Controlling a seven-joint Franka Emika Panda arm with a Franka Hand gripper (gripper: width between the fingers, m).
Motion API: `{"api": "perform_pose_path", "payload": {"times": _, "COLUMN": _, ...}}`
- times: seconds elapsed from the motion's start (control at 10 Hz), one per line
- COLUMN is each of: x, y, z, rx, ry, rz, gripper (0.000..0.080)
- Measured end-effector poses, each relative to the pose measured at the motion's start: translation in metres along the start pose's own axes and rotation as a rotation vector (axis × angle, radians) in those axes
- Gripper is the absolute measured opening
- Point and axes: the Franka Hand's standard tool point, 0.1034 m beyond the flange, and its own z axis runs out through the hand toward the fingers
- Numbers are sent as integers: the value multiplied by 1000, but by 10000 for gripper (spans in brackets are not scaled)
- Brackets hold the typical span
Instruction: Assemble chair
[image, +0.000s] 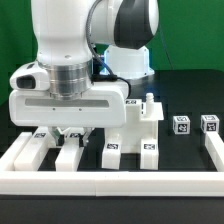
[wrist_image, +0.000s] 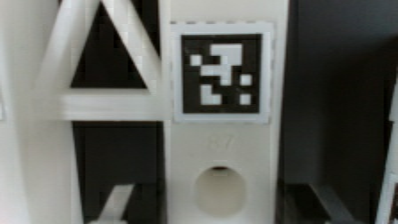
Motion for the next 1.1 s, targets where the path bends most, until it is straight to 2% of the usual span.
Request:
{"api": "perform_pose_path", "payload": {"times": 0.4, "x": 0, "y": 1, "z": -1, "rx": -1, "ry": -4, "rz": -1, "gripper": 281}}
{"api": "perform_pose_path", "payload": {"times": 0.7, "x": 3, "y": 6, "z": -49, "rx": 27, "ry": -12, "rz": 9, "gripper": 281}}
{"api": "perform_pose_path", "payload": {"times": 0.9, "x": -3, "y": 7, "z": -93, "rx": 54, "ry": -7, "rz": 13, "gripper": 281}}
{"api": "perform_pose_path", "payload": {"times": 1.0, "x": -3, "y": 1, "z": -110, "rx": 65, "ry": -4, "rz": 37, "gripper": 281}}
{"api": "perform_pose_path", "payload": {"times": 1.1, "x": -3, "y": -9, "z": -125, "rx": 64, "ry": 7, "rz": 49, "gripper": 281}}
